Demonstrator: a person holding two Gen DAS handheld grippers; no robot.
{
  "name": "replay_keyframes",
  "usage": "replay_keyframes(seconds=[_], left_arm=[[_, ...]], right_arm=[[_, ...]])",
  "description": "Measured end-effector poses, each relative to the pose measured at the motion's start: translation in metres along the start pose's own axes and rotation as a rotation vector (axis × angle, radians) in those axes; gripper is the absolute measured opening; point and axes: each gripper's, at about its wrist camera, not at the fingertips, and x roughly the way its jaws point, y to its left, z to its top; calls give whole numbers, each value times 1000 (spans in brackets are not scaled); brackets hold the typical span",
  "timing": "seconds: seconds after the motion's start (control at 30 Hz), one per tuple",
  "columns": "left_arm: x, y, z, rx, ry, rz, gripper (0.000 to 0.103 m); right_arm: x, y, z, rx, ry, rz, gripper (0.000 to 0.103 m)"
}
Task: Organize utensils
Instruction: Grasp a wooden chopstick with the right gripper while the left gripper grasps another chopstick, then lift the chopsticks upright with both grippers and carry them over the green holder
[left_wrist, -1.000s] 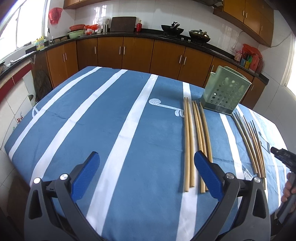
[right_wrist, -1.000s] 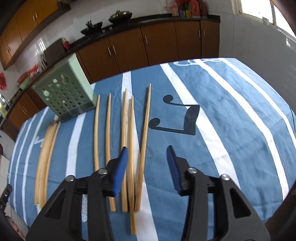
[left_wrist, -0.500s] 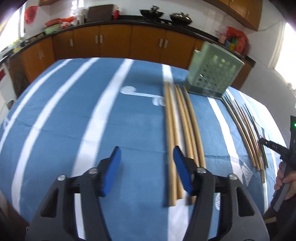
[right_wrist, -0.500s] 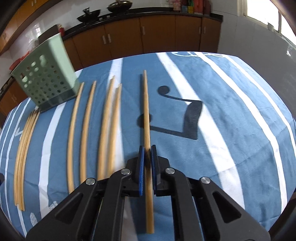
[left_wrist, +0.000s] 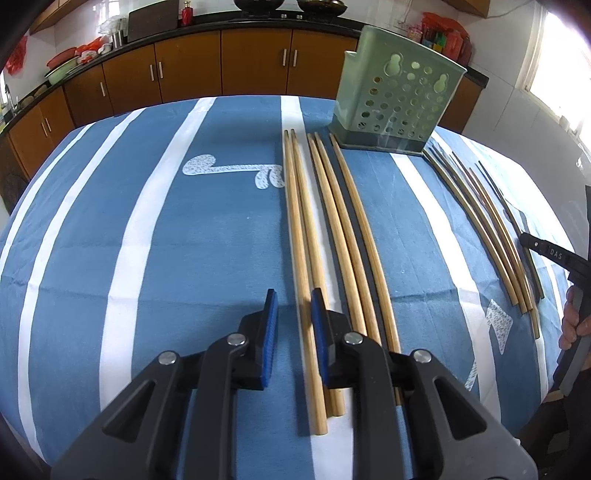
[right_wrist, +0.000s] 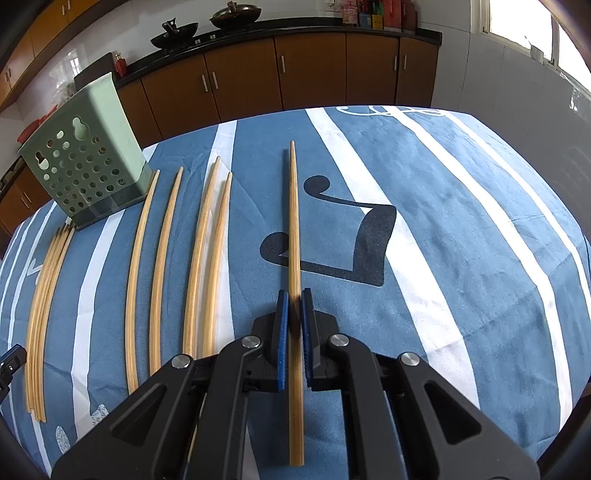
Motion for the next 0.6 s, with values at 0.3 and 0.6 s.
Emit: replay_keyframes(seconds=[0.3, 0.6], left_arm=[[12, -2, 12, 19, 3, 73, 8], [36, 28, 50, -39, -54, 75, 8]], right_arm=[[0, 5, -1, -31, -5, -1, 8], [16, -2, 20, -11, -26, -7, 8]])
